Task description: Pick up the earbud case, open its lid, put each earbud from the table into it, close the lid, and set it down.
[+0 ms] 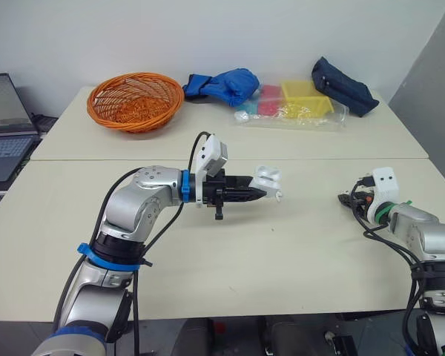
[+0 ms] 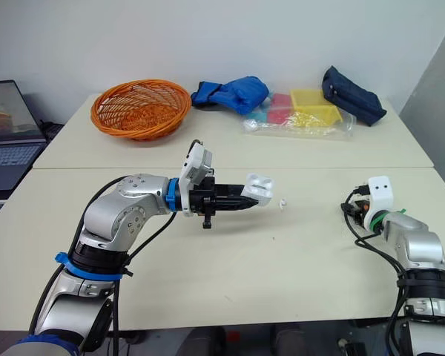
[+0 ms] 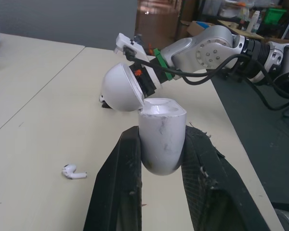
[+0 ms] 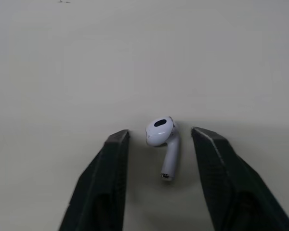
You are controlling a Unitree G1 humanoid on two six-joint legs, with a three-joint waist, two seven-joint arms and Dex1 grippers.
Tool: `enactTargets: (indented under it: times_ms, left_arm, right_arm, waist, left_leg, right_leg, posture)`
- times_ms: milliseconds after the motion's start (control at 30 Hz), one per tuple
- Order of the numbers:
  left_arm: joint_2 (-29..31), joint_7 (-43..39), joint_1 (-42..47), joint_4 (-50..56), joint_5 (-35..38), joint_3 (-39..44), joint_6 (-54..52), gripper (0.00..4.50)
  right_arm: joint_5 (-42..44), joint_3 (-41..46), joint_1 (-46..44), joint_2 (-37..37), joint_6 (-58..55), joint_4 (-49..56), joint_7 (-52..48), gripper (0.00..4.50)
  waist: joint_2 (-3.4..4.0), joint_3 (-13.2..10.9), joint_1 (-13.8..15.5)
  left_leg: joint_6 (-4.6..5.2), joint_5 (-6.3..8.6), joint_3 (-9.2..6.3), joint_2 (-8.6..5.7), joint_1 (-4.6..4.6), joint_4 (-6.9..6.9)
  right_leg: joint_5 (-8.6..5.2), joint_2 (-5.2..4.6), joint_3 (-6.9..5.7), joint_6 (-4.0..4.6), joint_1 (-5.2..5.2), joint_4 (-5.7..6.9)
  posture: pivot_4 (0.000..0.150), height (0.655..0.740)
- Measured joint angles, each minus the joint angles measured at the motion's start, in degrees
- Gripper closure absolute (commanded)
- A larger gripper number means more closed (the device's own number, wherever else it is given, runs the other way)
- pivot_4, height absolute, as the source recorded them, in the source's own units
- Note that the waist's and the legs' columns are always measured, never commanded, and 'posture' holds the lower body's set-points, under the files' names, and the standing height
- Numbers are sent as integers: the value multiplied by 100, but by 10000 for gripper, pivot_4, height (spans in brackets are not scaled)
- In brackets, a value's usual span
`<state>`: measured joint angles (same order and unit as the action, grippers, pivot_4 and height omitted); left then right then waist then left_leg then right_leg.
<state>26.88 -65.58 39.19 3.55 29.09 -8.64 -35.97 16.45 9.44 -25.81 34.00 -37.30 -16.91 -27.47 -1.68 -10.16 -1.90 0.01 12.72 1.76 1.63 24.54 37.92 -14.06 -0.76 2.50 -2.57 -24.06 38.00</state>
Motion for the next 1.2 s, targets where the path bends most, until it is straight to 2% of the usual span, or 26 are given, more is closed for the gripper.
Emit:
enactTargets:
  times_ms: [67, 333, 433, 533, 700, 800, 967, 1200]
  left_arm:
    - [1, -18, 5, -4, 0, 0, 3, 37595]
    - [71, -28, 8, -25, 2, 0, 3, 37595]
    - [141, -30, -23, -9, 6, 2, -2, 37595]
    - [236, -21, -63, -13, 8, 21, -9, 37595]
    - [320, -26, -267, 11, 2, 39, 41, 37595]
    - [337, -26, -392, 27, -1, 34, 52, 37595]
    - [360, 17, -440, 164, 2, 40, 49, 37595]
    - [488, 125, -715, 470, 21, 111, -59, 37595]
  right_arm:
    - [-34, -8, -22, -54, 146, -90, -10, 40856]
    - [-192, -30, 5, -47, 432, -211, -173, 40803]
    - [-170, -112, 240, 181, 198, 229, -413, 40803]
    - [-183, -514, 606, 685, 63, 944, -1058, 40803]
    - [174, -1245, 967, 2190, -248, 2709, -2870, 40803]
    - [229, -1419, 997, 2844, 35, 3273, -3694, 40803]
    - [-332, -1865, 1331, 3448, 1072, 3006, -4378, 40803]
    - [-636, -1503, 2030, 4075, 2120, 2209, -4806, 40803]
  waist:
    - [0, 0, -1]
    - [0, 0, 0]
    - [0, 0, 12]
    - [1, 0, 19]
    - [15, -8, 4]
    - [6, -7, 19]
    - [7, -8, 29]
    - [8, -8, 37]
  left_leg:
    - [0, 0, 0, 1, -4, 0]
    - [0, 0, 5, 3, -10, 3]
    - [0, 0, 0, 5, -7, -3]
    - [0, 0, -2, 4, -2, -8]
    - [0, 0, 1, 6, 0, -2]
    - [0, 0, -11, 8, -2, 4]
    - [0, 0, 3, 5, -2, 5]
    - [0, 0, 2, 3, 0, 2]
  right_leg:
    - [1, 4, 1, 2, 2, 1]
    - [4, 5, 7, 3, 6, 3]
    - [2, 4, 4, 4, 4, 1]
    - [0, 5, 1, 4, 0, -3]
    - [-1, 0, 3, 0, -3, -3]
    - [-1, 0, -11, 2, 3, -3]
    - [-11, -22, -1, 14, 2, -5]
    - [-6, -26, -2, -5, 1, -2]
  posture:
    - [1500, 7400]
    - [1500, 7400]
    - [1500, 7400]
    - [1500, 7400]
    - [1500, 7400]
    - [1500, 7400]
    - [1500, 7400]
    - [1500, 7400]
